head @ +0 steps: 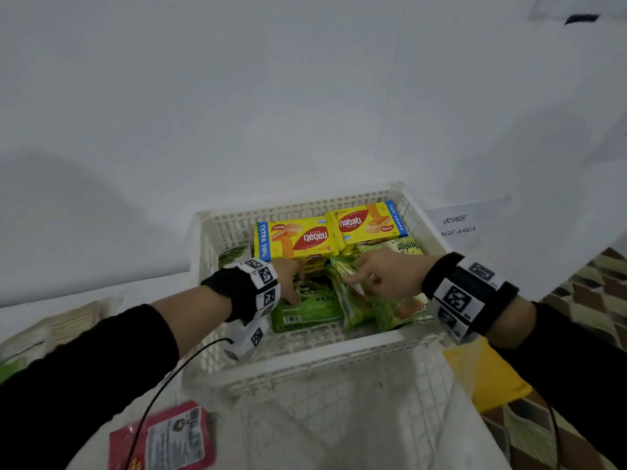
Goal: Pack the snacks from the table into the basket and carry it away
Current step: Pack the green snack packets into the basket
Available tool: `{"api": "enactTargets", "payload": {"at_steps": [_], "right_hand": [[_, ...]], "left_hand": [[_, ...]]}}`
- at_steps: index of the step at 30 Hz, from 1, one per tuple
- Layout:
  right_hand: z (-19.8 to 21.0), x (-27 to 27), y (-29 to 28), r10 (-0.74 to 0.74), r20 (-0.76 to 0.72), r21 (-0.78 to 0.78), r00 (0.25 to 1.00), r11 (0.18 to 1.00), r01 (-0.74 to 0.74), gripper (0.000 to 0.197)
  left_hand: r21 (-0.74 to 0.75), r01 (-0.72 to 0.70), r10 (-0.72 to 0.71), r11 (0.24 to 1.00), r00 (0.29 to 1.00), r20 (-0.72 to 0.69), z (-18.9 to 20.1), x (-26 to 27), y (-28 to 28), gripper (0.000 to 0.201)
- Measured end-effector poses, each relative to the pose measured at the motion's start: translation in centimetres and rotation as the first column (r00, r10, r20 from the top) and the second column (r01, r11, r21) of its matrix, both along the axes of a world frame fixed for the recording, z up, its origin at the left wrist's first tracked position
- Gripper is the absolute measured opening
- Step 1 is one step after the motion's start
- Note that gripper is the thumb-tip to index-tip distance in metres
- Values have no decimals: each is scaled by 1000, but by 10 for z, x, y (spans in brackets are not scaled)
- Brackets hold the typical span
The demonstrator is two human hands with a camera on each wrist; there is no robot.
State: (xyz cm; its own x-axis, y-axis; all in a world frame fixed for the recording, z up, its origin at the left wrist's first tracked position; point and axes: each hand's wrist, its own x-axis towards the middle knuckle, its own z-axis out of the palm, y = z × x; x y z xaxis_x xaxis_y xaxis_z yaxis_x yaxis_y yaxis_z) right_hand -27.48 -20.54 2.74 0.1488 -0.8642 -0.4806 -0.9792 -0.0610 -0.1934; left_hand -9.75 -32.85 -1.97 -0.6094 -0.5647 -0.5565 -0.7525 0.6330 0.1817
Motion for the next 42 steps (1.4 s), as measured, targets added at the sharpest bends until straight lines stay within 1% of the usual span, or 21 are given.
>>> {"api": "enactTargets", "payload": {"at_steps": [3,4,6,9,13,15,19,21,24,26,29,34,37,40,42], "right_hand": [[7,8,-4,62,-74,22,995,998,-60,45],[9,10,-6,74,-90,37,993,997,-71,45],[15,13,-12,89,-123,74,988,994,-80,43],[15,12,-25,102,-147,95,984,992,-89,40],[1,13,-30,149,-187,124,971,984,-127,38],[-8,14,-28,138,-201,86,970,989,-123,38],[-21,13,-26,41,-233,-33,972,998,-50,54],[-22,14,-28,15,-241,-73,970,997,-34,59],[-20,16,-29,36,-293,-87,955,994,-64,59],[-18,16,-28,57,-339,-93,939,991,-93,58],[-18,14,-27,71,-369,-103,927,988,-116,57],[-16,14,-23,43,-347,-129,937,987,-93,55],[-6,13,-22,-4,-279,-153,960,987,-40,59],[10,16,-20,-47,-161,-174,986,984,18,52],[23,20,-17,-89,-86,-210,992,975,69,46]], "left_hand": [[137,-124,143,983,979,-143,-6,11,2,50],[179,-146,177,973,969,-171,-9,13,2,51],[207,-156,199,966,959,-203,-14,16,4,50],[161,-146,183,976,952,-246,-19,18,5,50],[177,-139,185,974,942,-280,-23,21,4,49],[175,-129,177,976,938,-299,-24,22,3,48],[164,-91,142,982,931,-337,-27,23,2,48],[169,-90,144,982,928,-344,-29,23,0,48],[197,-91,157,976,925,-347,-31,24,-3,48],[198,-90,156,976,925,-347,-32,24,-4,48],[194,-90,153,977,928,-339,-33,24,-4,49],[187,-83,137,979,945,-298,-26,22,-3,50],[197,-91,147,976,946,-290,-15,22,-1,48],[239,-89,169,967,925,-341,2,23,1,40],[241,-85,184,967,886,-426,18,24,3,35]]}}
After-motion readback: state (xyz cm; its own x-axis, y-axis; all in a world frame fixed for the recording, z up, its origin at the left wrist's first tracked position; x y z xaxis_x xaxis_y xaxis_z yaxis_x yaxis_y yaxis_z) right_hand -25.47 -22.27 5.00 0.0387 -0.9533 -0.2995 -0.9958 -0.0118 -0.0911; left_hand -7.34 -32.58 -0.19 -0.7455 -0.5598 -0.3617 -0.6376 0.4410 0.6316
